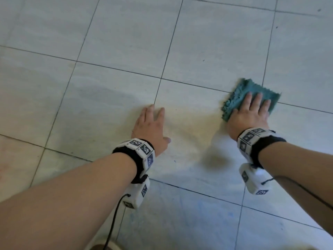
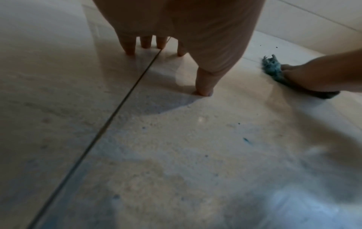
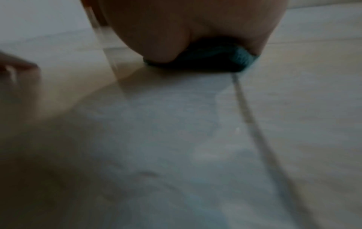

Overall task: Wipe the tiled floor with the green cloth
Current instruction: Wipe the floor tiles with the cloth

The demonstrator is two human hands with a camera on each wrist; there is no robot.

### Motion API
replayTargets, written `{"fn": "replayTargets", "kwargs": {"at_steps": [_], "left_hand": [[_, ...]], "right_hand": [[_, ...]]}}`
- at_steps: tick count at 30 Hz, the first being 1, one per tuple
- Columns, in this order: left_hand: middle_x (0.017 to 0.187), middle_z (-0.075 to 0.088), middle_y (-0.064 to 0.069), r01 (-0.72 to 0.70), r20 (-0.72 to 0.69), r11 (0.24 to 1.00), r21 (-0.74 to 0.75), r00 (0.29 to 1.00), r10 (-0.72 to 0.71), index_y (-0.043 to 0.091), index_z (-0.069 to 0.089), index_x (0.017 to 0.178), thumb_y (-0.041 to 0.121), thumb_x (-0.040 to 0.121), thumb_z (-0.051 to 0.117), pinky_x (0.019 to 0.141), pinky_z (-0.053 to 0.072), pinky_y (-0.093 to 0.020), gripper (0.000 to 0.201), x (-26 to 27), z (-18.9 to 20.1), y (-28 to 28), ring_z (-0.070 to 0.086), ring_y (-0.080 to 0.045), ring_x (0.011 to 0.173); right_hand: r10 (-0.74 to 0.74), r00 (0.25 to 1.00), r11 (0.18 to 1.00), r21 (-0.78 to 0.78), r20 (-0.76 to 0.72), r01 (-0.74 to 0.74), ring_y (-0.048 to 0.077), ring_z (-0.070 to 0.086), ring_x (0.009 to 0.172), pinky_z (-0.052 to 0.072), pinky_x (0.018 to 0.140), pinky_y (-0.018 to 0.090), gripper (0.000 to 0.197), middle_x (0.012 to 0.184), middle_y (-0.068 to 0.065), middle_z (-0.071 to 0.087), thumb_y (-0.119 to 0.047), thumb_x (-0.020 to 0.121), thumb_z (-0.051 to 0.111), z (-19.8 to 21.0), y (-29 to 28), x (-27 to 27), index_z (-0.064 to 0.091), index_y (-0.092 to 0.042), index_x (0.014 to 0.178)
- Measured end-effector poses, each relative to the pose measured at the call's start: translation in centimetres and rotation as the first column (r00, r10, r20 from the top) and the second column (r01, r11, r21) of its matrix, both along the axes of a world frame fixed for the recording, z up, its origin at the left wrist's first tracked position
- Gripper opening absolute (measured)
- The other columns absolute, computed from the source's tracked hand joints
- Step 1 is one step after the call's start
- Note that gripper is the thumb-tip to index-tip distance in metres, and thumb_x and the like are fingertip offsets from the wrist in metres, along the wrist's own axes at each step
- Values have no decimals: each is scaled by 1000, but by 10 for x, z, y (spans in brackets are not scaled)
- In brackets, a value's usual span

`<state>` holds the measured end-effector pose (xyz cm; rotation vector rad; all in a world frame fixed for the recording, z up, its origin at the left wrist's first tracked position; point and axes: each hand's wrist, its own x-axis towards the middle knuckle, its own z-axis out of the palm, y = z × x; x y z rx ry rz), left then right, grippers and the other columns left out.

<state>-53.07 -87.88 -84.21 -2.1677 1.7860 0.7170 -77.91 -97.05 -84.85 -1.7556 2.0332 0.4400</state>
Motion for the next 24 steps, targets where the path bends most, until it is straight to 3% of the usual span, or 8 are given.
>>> {"fn": "replayTargets", "kwargs": {"at_steps": [3, 7, 9, 11, 16, 19, 21, 24], "left_hand": [[164, -8, -10, -2, -18, 1000, 0, 1000, 2, 24, 4, 157, 50, 89, 62, 123, 8, -41, 93, 0, -1, 2, -7, -30, 151], [164, 0, -10, -30, -41, 997, -69, 999, 27, 17, 14, 155, 49, 86, 66, 123, 6, -37, 92, 0, -2, 5, -1, -29, 151], [163, 9, -12, -25, -39, 994, -108, 999, 21, 11, 19, 154, 50, 85, 67, 123, 7, -35, 93, 2, -4, 7, 4, -29, 151], [163, 8, -12, 3, -24, 994, -109, 1000, -6, 14, 17, 155, 53, 85, 65, 124, 9, -38, 93, 4, -3, 12, 4, -30, 151], [164, -2, -10, 55, -15, 997, -55, 998, -56, 20, 9, 156, 52, 86, 63, 122, 13, -43, 95, 0, -2, 16, -1, -31, 151], [163, 2, -11, 118, -26, 991, -70, 992, -120, 20, 14, 155, 50, 83, 67, 122, 15, -42, 95, -11, 1, 18, 3, -31, 150], [162, 3, -11, 148, -34, 987, -54, 988, -150, 20, 15, 155, 48, 82, 69, 122, 16, -42, 95, -18, 1, 20, 2, -30, 150], [163, 3, -12, 137, -43, 989, -52, 989, -139, 19, 18, 155, 40, 81, 70, 122, 14, -42, 94, -23, -2, 26, 2, -33, 150]], "right_hand": [[278, 961, 960, -34, 7, -277, 42, -13, 150, -4, 122, 55, 65, 164, 17, -14, -36, 106, 19, -2, 2, 52, -9, -8, 157], [571, 814, 821, -42, 110, -570, 40, -17, 149, 0, 123, 54, 76, 164, 12, -19, -45, 102, 30, -4, 16, 142, -14, -17, 157], [666, 740, 745, -46, 98, -665, 38, -16, 150, 1, 124, 51, 80, 165, 11, -17, -47, 100, 36, -7, 30, 151, -13, -19, 157], [677, 730, 735, -56, 93, -675, 35, -15, 151, 0, 123, 47, 73, 166, 8, -15, -44, 102, 29, -6, 47, 124, -12, -21, 158], [324, 946, 945, 54, -21, -323, 30, -20, 151, 1, 125, 44, 69, 164, 5, -21, -42, 102, 21, 1, 83, -14, -18, -23, 156], [241, 969, 967, 96, -51, -235, 33, -19, 150, 2, 125, 45, 70, 164, 8, -22, -40, 103, 22, 4, 92, -41, -18, -19, 156], [325, 946, 944, 68, -9, -324, 35, -20, 150, 0, 124, 46, 70, 164, 9, -23, -39, 104, 23, 2, 97, -18, -17, -18, 157], [607, 793, 792, 46, 53, -609, 38, -19, 149, -2, 124, 48, 71, 164, 11, -19, -41, 103, 26, 1, 110, 45, -13, -18, 157]]}}
